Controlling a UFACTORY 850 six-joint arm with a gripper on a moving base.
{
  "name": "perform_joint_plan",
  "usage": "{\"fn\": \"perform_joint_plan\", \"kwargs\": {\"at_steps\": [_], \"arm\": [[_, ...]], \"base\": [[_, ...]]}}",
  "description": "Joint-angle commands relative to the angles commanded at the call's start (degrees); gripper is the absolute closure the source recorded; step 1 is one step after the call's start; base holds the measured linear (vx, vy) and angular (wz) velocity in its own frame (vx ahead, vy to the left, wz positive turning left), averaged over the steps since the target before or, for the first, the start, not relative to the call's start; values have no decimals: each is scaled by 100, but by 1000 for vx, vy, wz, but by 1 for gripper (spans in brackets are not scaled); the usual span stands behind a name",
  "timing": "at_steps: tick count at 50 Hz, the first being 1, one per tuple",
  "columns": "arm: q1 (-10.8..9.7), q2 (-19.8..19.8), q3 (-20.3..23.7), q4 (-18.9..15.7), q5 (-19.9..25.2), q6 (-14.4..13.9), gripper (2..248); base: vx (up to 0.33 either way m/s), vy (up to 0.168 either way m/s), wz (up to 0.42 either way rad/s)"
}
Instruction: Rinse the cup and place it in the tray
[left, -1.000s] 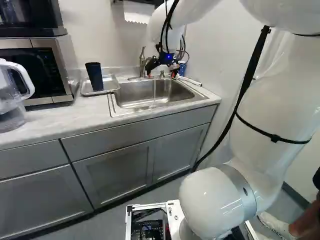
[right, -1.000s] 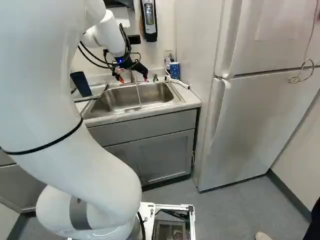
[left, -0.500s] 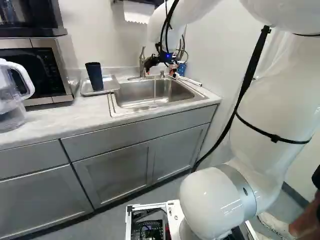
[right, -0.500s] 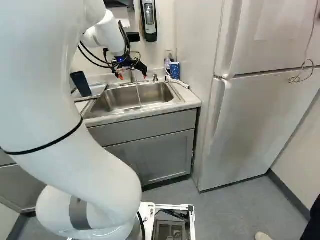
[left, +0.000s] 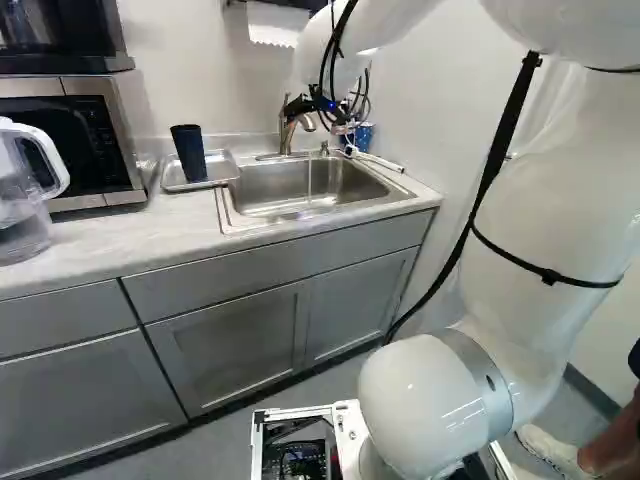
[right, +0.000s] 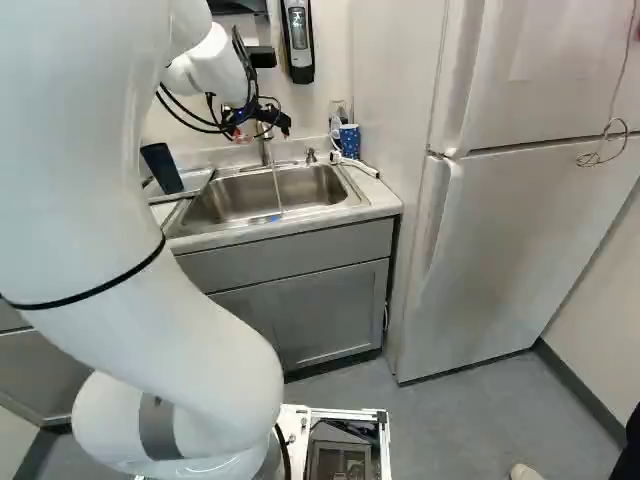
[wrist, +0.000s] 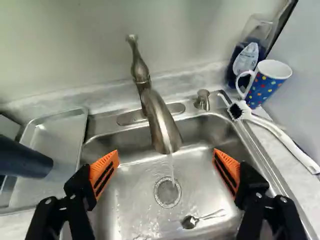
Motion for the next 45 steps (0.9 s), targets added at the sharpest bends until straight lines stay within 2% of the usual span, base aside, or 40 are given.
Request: {"fn": "perform_joint_plan", "kwargs": {"at_steps": [31,45], "arm": [[-68,-245,-252,108,1849,0,3],[-136,-498,-518,108,2324,0,3]], "base": [[0,0,0],[0,0,0]]}}
